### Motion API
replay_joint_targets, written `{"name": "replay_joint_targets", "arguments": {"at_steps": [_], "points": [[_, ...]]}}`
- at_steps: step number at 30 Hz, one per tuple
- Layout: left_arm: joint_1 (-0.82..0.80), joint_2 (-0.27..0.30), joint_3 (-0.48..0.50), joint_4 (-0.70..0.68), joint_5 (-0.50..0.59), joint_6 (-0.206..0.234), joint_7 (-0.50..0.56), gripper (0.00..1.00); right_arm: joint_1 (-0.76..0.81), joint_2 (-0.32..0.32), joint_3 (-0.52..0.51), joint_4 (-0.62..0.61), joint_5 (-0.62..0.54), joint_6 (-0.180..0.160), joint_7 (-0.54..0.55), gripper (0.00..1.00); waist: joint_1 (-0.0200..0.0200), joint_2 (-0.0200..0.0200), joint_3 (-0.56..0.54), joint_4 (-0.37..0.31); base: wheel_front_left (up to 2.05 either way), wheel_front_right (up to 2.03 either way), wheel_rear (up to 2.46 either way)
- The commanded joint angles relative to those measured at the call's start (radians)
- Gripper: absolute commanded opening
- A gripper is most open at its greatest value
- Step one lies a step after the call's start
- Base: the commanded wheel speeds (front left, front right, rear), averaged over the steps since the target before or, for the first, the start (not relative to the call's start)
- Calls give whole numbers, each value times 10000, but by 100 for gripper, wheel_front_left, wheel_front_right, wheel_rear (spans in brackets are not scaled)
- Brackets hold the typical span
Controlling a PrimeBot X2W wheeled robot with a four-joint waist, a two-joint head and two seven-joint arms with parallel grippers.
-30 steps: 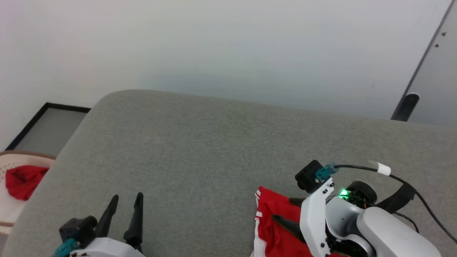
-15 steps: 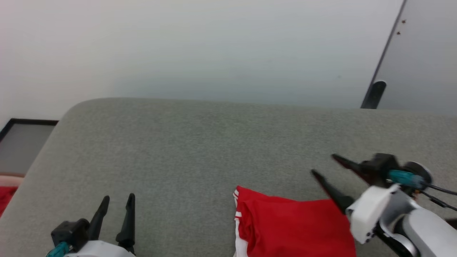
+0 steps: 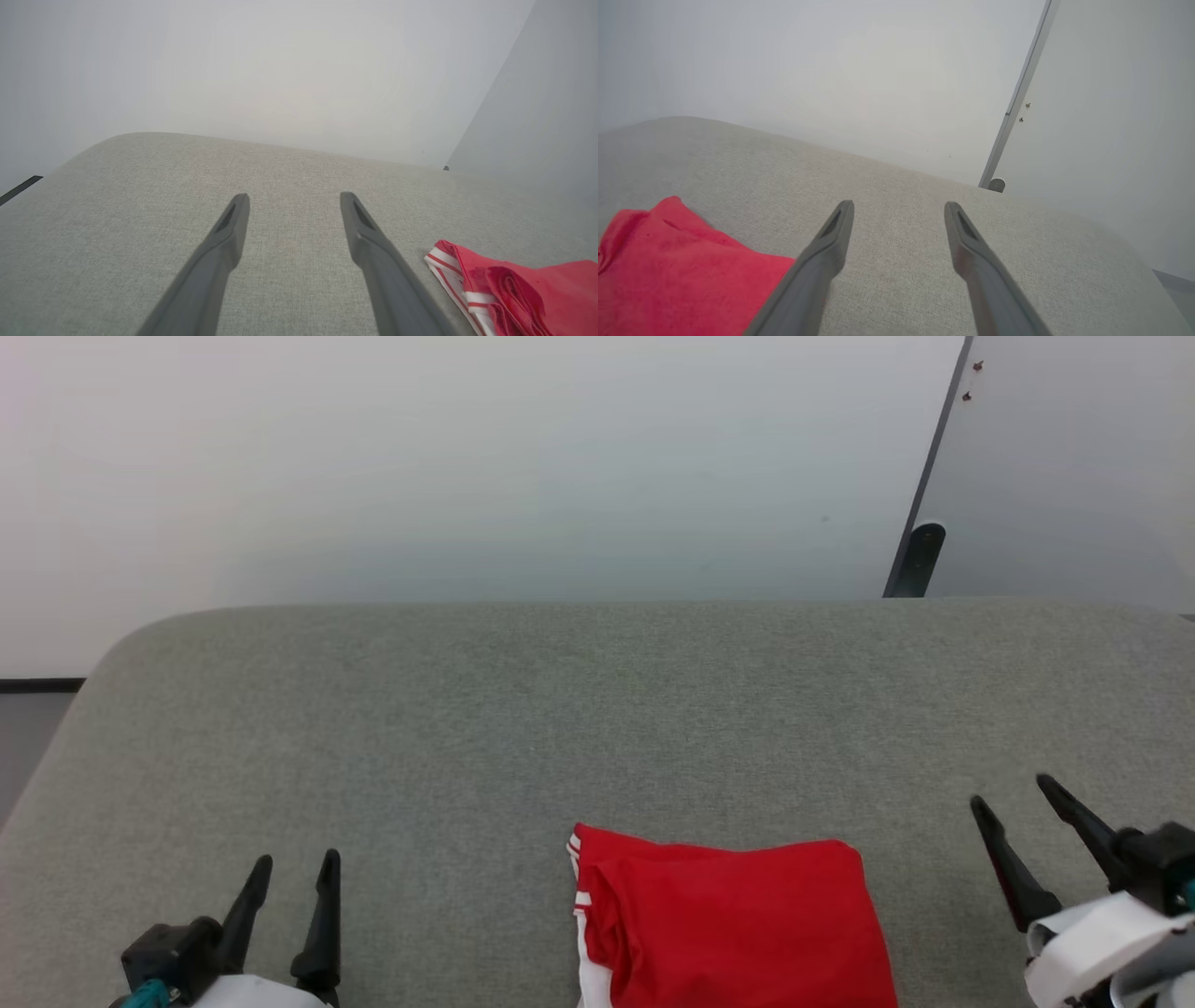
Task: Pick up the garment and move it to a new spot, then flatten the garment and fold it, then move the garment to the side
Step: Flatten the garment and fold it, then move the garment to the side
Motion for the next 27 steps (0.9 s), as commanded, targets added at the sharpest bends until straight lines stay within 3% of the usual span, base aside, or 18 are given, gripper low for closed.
{"name": "replay_joint_targets", "arguments": {"at_steps": [1, 13, 27], "points": [[38, 54, 28, -43, 96, -28, 7, 100, 209, 74, -259, 40, -85, -11, -110, 100, 0, -1, 6, -49, 0, 0, 0], [78, 33, 75, -149, 253, -28, 7, 100, 718, 410, -941, -17, -407, -11, -248, 100, 0, -1, 24, -163, 0, 0, 0], [-52, 1, 376, -14, 515, 18, 7, 100, 649, 623, -610, -60, -564, -11, -119, 100, 0, -1, -35, 241, 0, 0, 0]]}}
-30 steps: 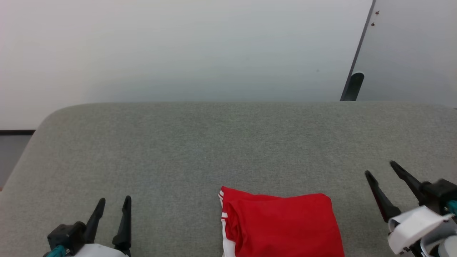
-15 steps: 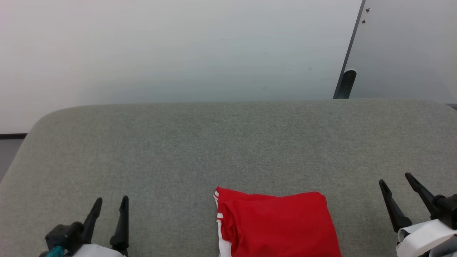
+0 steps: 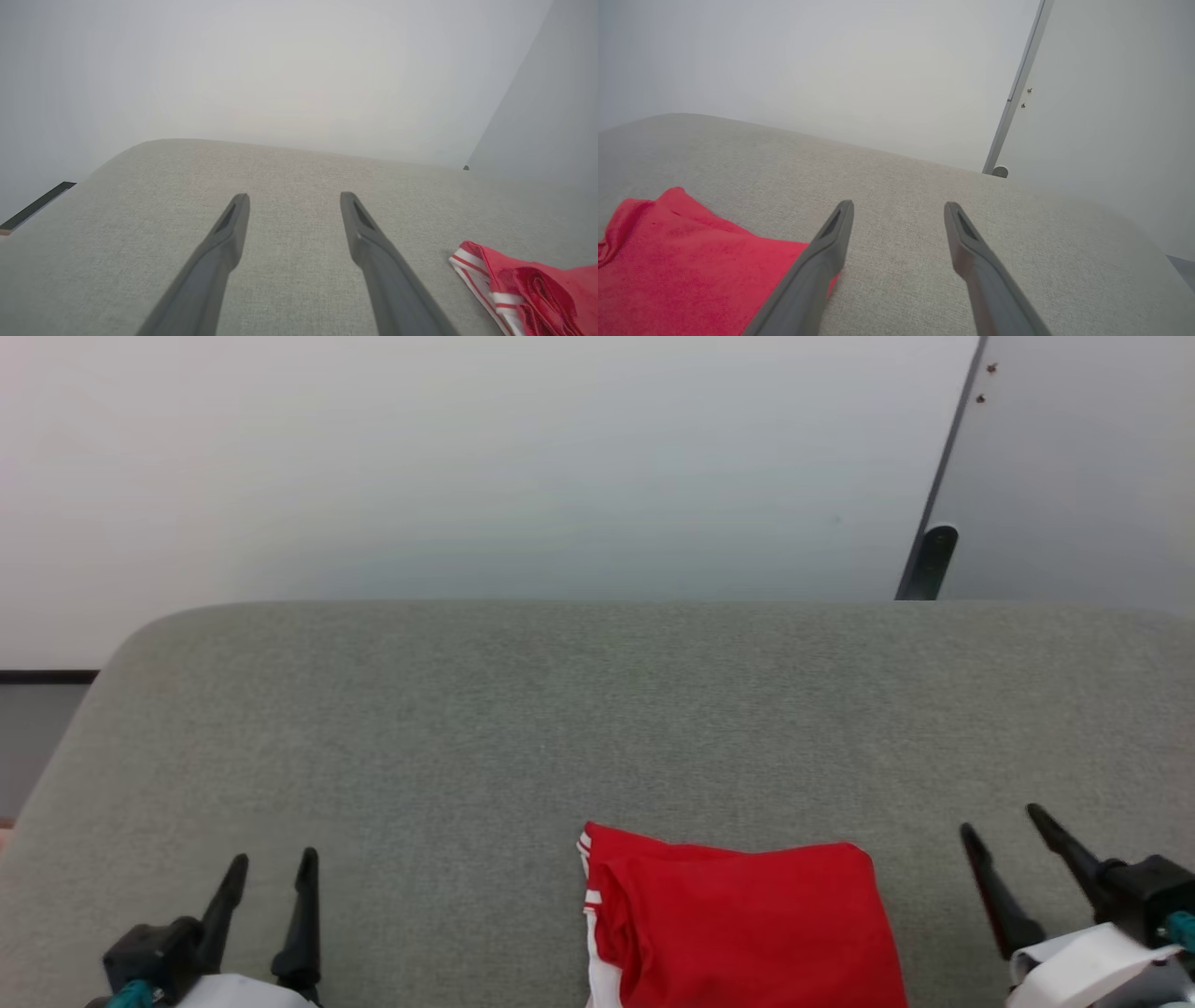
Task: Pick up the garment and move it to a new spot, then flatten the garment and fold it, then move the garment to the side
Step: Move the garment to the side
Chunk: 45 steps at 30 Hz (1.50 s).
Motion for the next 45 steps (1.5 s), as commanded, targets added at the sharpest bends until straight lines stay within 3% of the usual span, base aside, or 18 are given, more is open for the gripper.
{"name": "replay_joint_targets", "arguments": {"at_steps": [1, 10, 20, 27, 40, 41, 42, 43, 44, 45], "points": [[-78, -29, 87, 8, 53, 28, 7, 100, -49, 39, 104, -34, -62, -11, 10, 100, 0, 0, -27, 122, 0, 0, 0], [19, -196, 576, 100, 287, 20, 7, 100, -440, 221, 1036, 105, 289, -11, 865, 100, 0, 0, -105, 557, 0, 0, 0], [-60, -366, 459, 235, 304, -25, 7, 100, -831, -345, 1551, -128, 1723, -11, 4755, 100, 0, 0, 122, 815, 0, 0, 0], [-489, -487, 113, 306, 285, -33, 7, 100, -818, -451, 1267, -357, 2311, -11, 7091, 100, 0, 0, 774, 1155, 0, 0, 0], [-1175, -645, -350, 512, 155, -40, 8, 100, -938, 68, 1250, 355, 2388, -5, 8788, 100, 0, 0, 1525, 1671, 0, 0, 0], [-1185, -642, -353, 523, 143, -41, 8, 100, -942, 67, 1284, 384, 2392, -5, 8860, 82, 0, 0, 1529, 1672, 0, 0, 0], [-1196, -642, -347, 524, 143, -41, 8, 100, -956, 62, 1307, 416, 2402, -5, 8932, 40, 0, 0, 1535, 1670, 0, 0, 0], [-1203, -645, -340, 522, 141, -41, 8, 100, -995, 55, 1330, 450, 2444, -5, 9003, 9, 0, 0, 1536, 1663, 0, 0, 0], [-1204, -646, -337, 522, 129, -41, 8, 100, -1022, 40, 1384, 473, 2506, -5, 9101, 0, 0, 0, 1537, 1653, 0, 0, 0], [-1201, -642, -329, 522, 118, -41, 8, 100, -1059, -3, 1427, 476, 2543, -5, 9167, 0, 0, 0, 1540, 1638, 0, 0, 0]]}}
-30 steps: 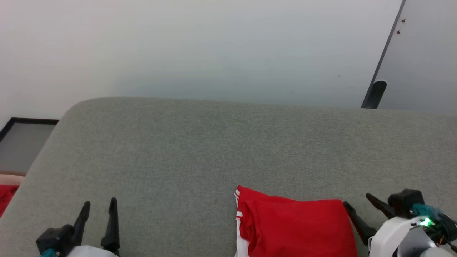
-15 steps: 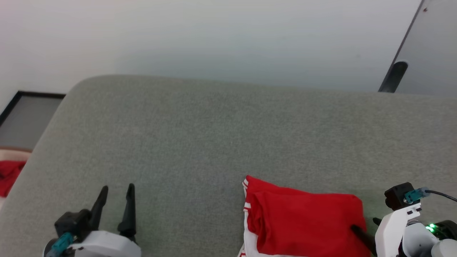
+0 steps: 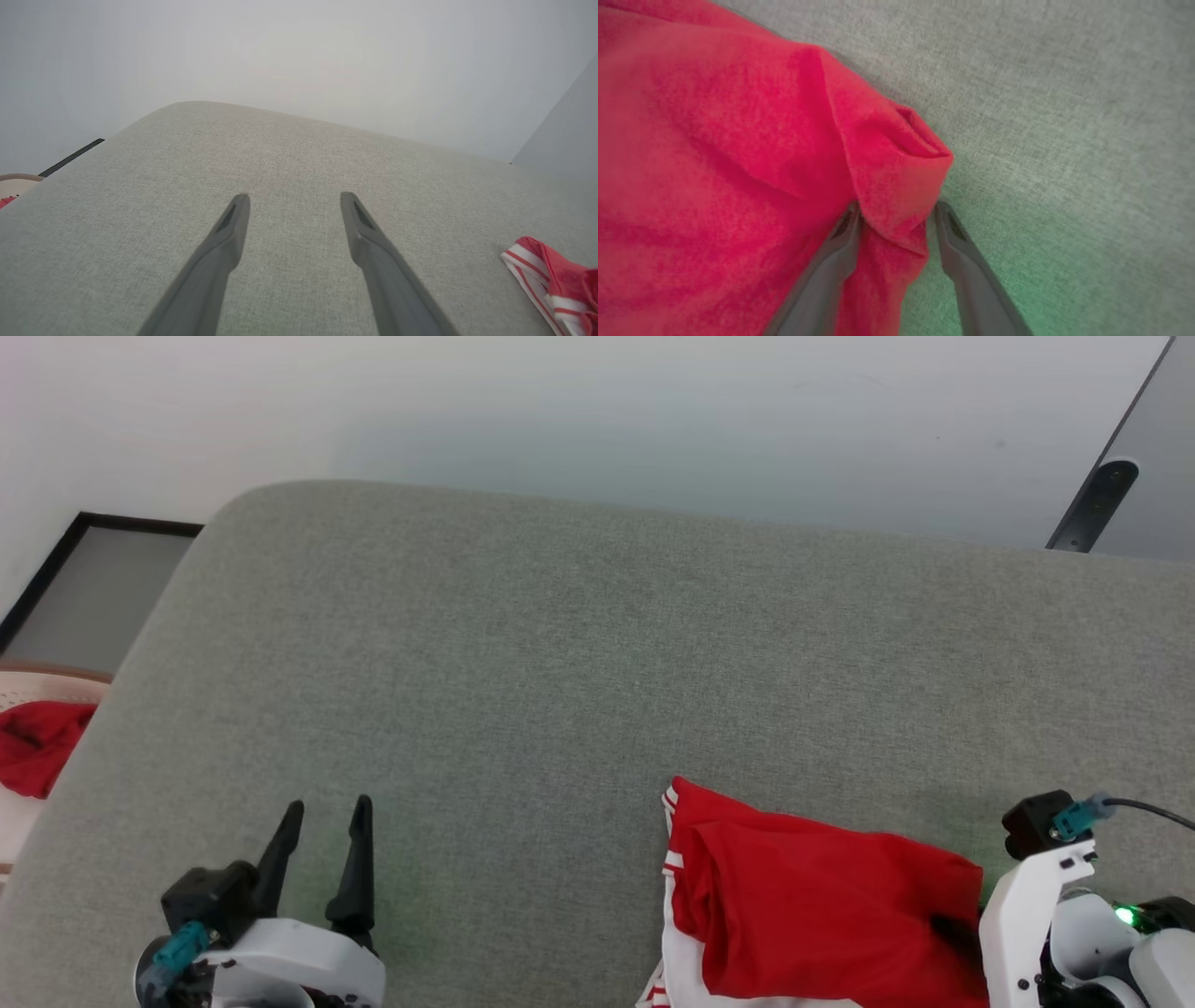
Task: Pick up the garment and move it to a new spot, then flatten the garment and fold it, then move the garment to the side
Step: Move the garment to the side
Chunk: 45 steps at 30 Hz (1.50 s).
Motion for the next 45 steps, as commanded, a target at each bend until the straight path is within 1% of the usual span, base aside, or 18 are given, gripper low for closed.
{"name": "replay_joint_targets", "arguments": {"at_steps": [1, 11, 14, 18, 19, 29, 36, 41, 45], "points": [[-73, -9, 24, -14, -8, -26, 8, 100, 210, 180, 335, 296, 76, 2, 207, 0, 0, 0, 4, -30, 0, 0, 0], [-262, 6, -35, -74, 47, -27, 8, 100, -703, -533, 56, 538, 26, -37, -15, 0, 0, 0, -9, -232, 0, 0, 0], [-259, 29, -16, -123, 127, -27, 8, 100, -1058, -705, 1, 485, -1, -10, -86, 0, 0, 0, 6, -367, 0, 0, 0], [-327, -12, 35, -254, 200, -27, 8, 100, -1529, -1122, -67, 565, 6, -7, -108, 0, 0, 0, 139, -626, 0, 0, 0], [-327, -12, 35, -254, 200, -27, 8, 100, -1529, -1122, -67, 565, 6, -7, -108, 0, 0, 0, 139, -626, 0, 0, 0], [-864, 21, -83, -546, 301, -27, 8, 100, -2935, -2387, -332, 1031, -37, -5, -357, 0, 0, 0, 912, -1290, 0, 0, 0], [-1270, 150, -167, -792, 466, -28, 8, 100, -3910, -3273, -648, 1766, -254, -5, -755, 0, 0, 0, 1510, -1626, 0, 0, 0], [-1520, 283, -194, -967, 532, -28, 8, 100, -4513, -3860, -702, 2309, -483, -5, -1095, 0, 0, 0, 1874, -1807, 0, 0, 0], [-1630, 337, -209, -1064, 614, -28, 8, 100, -4890, -4206, -770, 2668, -974, -5, -1310, 0, 0, 0, 2129, -1939, 0, 0, 0]]}}
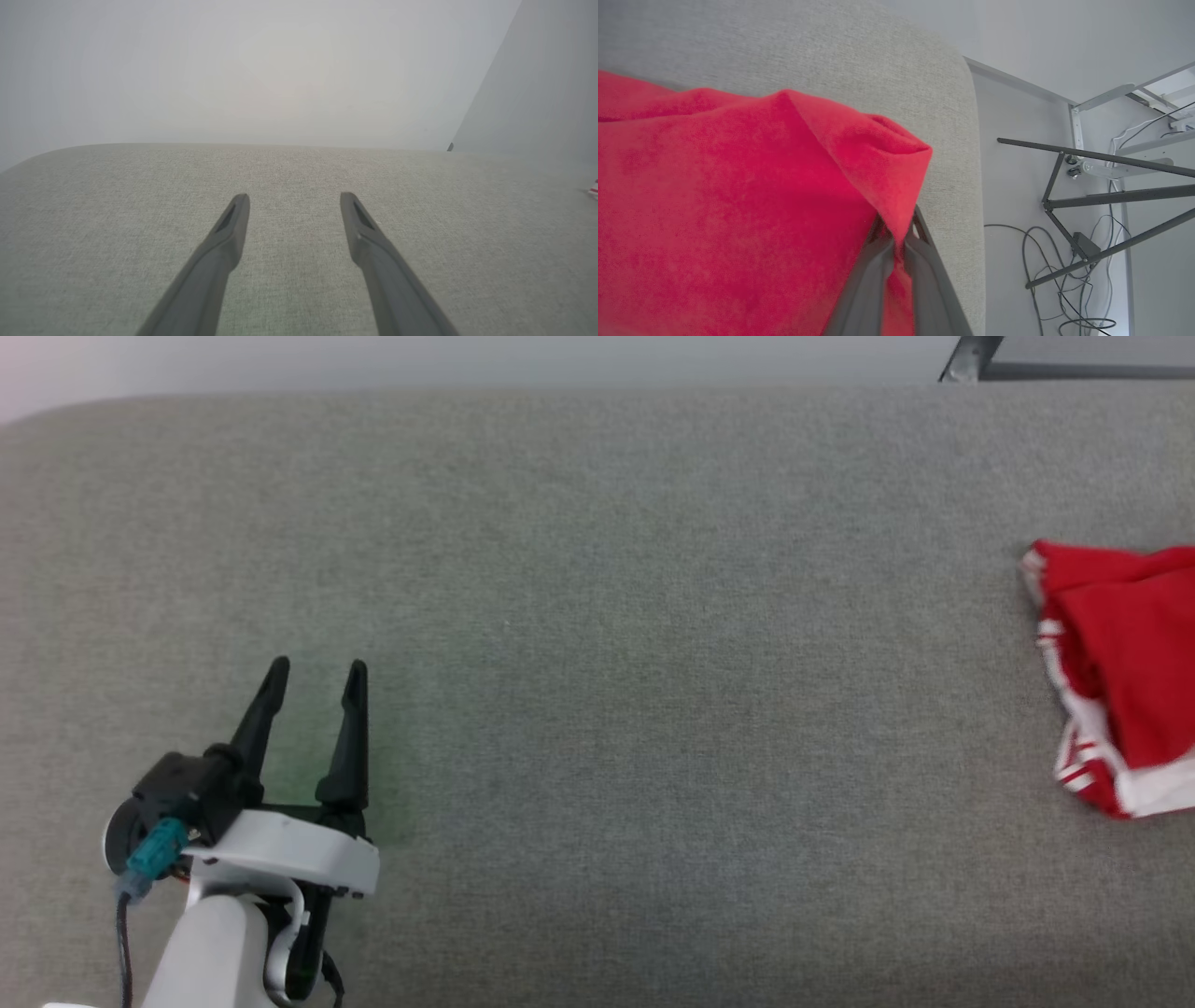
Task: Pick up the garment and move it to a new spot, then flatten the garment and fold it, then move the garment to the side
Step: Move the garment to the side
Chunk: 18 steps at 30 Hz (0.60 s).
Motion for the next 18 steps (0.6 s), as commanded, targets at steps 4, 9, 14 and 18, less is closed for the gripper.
{"name": "replay_joint_targets", "arguments": {"at_steps": [4, 9, 14, 18], "points": [[-206, 49, 6, -95, 80, -28, 8, 100, -314, -424, -149, 265, -661, -15, -404, 0, 0, 0, 384, -213, 0, 0, 0], [-332, 109, -43, -159, 102, -28, 8, 100, -614, -747, -507, 909, -1391, -15, -1003, 0, 0, 0, 706, -276, 0, 0, 0], [-450, 175, -114, -193, 86, -28, 8, 100, -909, -492, -1070, 1713, -1986, -15, -1458, 0, 0, 0, 982, -283, 0, 0, 0], [-609, 211, -211, -159, 79, -28, 8, 100, -1127, -54, -1426, 2232, -2294, -15, -1757, 0, 0, 0, 1126, -254, 0, 0, 0]]}}
